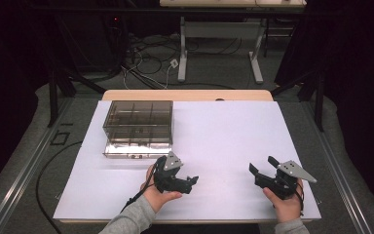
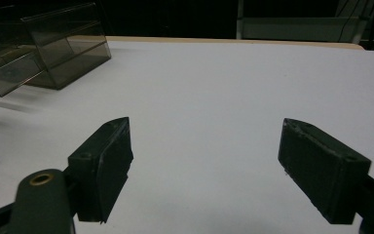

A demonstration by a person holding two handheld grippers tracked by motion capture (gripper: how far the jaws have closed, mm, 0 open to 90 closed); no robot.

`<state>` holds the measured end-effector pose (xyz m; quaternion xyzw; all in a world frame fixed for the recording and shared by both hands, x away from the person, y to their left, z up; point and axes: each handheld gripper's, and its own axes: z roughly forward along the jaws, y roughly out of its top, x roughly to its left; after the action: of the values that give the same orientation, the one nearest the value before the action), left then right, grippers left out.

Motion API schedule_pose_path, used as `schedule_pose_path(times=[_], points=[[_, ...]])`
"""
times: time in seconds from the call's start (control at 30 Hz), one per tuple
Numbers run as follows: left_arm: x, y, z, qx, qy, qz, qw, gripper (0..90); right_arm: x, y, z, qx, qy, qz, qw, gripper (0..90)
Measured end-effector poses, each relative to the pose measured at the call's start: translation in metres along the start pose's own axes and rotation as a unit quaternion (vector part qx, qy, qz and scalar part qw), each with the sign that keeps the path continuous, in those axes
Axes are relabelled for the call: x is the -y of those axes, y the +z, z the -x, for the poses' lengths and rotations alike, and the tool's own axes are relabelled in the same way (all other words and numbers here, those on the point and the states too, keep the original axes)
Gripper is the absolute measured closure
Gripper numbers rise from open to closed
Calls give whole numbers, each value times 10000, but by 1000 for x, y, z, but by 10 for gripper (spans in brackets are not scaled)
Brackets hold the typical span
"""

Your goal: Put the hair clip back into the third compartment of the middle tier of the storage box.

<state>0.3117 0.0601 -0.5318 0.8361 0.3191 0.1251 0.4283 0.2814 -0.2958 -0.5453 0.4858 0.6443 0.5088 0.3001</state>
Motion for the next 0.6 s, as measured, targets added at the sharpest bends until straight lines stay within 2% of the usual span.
schedule_pose_path(times=[0.2, 0.3, 0.4, 0.47, 0.6], points=[[3, 2, 1, -15, 102, -10, 9999, 186, 0, 0, 0, 10, -5, -8, 10000, 196], [3, 3, 1, -75, 115, -66, 9999, 263, 0, 0, 0, -6, -5, -31, 10000, 196], [3, 4, -2, -153, -52, -63, 9998, 335, 0, 0, 0, -4, -15, -12, 10000, 197], [2, 6, -4, -95, -124, -118, 9998, 404, 0, 0, 0, -3, -1, -6, 10000, 196], [2, 8, -6, -174, -146, -312, 9993, 443, 0, 0, 0, -11, 5, -1, 10000, 197]])
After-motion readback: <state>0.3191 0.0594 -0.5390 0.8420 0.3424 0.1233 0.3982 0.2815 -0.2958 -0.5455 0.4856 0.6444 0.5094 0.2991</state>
